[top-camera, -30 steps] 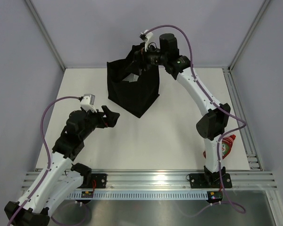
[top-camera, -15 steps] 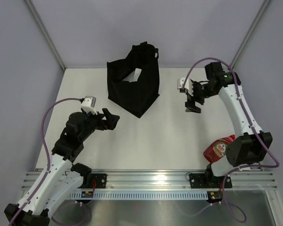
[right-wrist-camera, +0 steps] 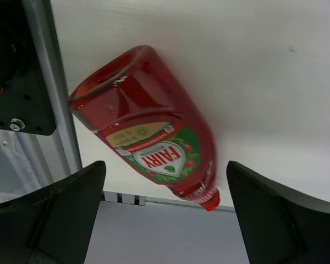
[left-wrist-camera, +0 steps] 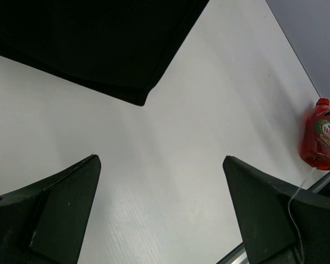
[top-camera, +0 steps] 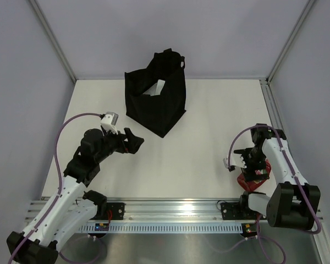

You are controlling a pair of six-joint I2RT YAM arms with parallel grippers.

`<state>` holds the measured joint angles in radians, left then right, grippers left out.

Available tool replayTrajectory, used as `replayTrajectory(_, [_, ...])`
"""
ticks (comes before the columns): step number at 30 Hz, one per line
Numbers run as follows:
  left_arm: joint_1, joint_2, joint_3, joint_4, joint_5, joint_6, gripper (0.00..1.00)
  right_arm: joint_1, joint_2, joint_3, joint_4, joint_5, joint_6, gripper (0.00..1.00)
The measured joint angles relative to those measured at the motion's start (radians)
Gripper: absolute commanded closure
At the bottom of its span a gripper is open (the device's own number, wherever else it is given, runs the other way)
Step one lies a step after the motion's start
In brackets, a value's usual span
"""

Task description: Place the personal care products into the canvas bag

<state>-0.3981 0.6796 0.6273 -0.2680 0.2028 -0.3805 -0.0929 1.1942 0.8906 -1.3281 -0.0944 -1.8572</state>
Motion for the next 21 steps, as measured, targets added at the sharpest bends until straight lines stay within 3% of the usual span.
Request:
replayTrajectory(5, [0.000,0.013,0.000,0.000,0.027,0.011,0.01,0.000,-0.017,-0.140,0.041,0.093,-0.049,0.00])
replayTrajectory(12, [0.000,0.018,-0.024,0.018,0.061,0.011,0.01,0.005,0.067,-0.168,0.177,0.198,-0.052,0.00])
replayTrajectory(21, [0.000,0.016,-0.026,0.031,0.066,0.010,0.01,0.134,0.225,-0.130,0.249,0.358,0.167,0.00])
